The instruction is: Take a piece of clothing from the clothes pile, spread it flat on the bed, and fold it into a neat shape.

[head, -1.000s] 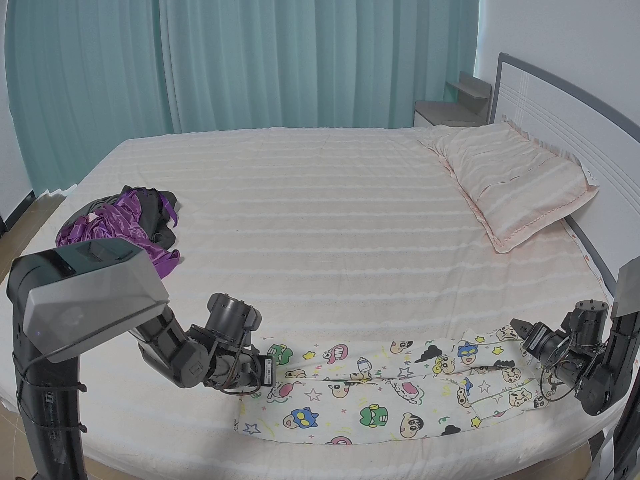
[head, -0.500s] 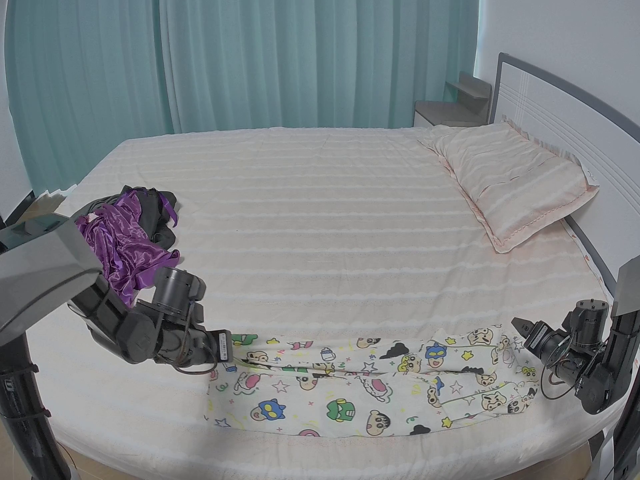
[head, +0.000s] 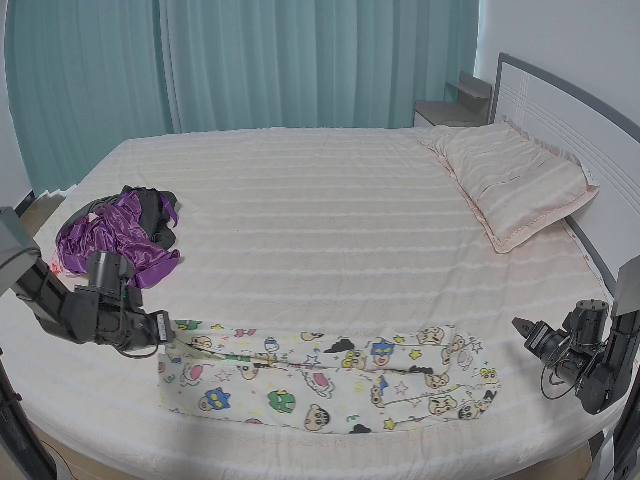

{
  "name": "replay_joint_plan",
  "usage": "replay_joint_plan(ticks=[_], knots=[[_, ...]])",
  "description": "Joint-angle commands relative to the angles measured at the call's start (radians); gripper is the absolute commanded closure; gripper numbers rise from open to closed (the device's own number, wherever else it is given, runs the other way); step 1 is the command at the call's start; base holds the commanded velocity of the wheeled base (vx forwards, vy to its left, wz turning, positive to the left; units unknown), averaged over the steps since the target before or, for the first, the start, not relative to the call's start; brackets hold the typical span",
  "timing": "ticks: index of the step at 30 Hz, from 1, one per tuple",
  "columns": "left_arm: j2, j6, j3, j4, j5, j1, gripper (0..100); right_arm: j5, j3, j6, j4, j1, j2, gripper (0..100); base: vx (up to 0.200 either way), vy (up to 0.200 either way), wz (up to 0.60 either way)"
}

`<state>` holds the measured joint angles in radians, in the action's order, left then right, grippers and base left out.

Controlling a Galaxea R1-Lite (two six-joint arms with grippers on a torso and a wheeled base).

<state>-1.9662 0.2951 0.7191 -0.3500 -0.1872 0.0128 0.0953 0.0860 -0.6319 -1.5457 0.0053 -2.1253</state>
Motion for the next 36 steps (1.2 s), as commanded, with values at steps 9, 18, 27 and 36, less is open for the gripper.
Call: replay_joint_plan(ticks=[9,18,27,36], knots=[[0.141,-0.103,0.072,0.151,-0.116,-0.369,100,0.0,0.0,0.0,-0.001,0.002,-0.001,0,0.0,0.0,0.0],[0.216,-0.088,0.149,0.338,-0.101,-0.281,100,0.0,0.0,0.0,-0.001,0.002,-0.001,0,0.0,0.0,0.0],[0.225,0.187,0.227,0.368,0.173,0.145,100,0.0,0.0,0.0,-0.001,0.002,-0.001,0,0.0,0.0,0.0],[0.056,0.397,0.493,0.445,0.276,0.521,100,0.0,0.0,0.0,-0.001,0.002,-0.001,0,0.0,0.0,0.0]])
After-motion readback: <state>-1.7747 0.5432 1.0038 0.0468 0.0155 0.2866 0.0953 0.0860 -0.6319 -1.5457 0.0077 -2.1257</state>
